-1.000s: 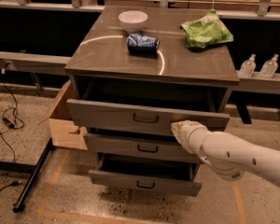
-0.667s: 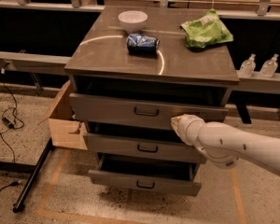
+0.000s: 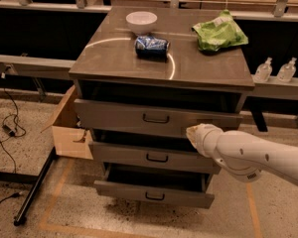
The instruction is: Close top drawer
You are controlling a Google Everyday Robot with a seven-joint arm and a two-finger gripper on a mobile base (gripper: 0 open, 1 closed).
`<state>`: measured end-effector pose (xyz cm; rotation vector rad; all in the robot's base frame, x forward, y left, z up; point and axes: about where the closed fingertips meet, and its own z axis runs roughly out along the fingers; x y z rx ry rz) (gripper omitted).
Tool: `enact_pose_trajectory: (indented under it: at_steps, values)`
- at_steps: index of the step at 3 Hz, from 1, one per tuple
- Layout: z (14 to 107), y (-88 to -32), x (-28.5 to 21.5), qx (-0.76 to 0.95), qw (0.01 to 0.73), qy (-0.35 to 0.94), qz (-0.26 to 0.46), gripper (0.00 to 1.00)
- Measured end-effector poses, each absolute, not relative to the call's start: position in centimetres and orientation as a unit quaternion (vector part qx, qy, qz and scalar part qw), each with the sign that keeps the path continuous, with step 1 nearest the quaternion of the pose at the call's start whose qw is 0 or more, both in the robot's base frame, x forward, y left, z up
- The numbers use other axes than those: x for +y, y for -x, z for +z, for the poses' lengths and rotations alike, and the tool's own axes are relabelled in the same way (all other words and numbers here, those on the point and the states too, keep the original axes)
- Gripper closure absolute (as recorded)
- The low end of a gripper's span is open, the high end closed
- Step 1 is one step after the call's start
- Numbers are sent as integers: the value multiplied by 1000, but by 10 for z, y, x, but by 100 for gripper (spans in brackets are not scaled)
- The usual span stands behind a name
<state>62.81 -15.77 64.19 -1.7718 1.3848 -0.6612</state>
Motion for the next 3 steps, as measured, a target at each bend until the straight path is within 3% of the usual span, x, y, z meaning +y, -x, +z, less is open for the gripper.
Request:
enact_pose_trajectory:
  at_steps: [1, 2, 3]
  values:
    - [652, -586, -177, 569, 371, 699, -224, 100]
    - [663, -524, -172, 614, 362, 686, -146, 82]
    - [661, -489, -163, 633, 354, 681, -97, 58]
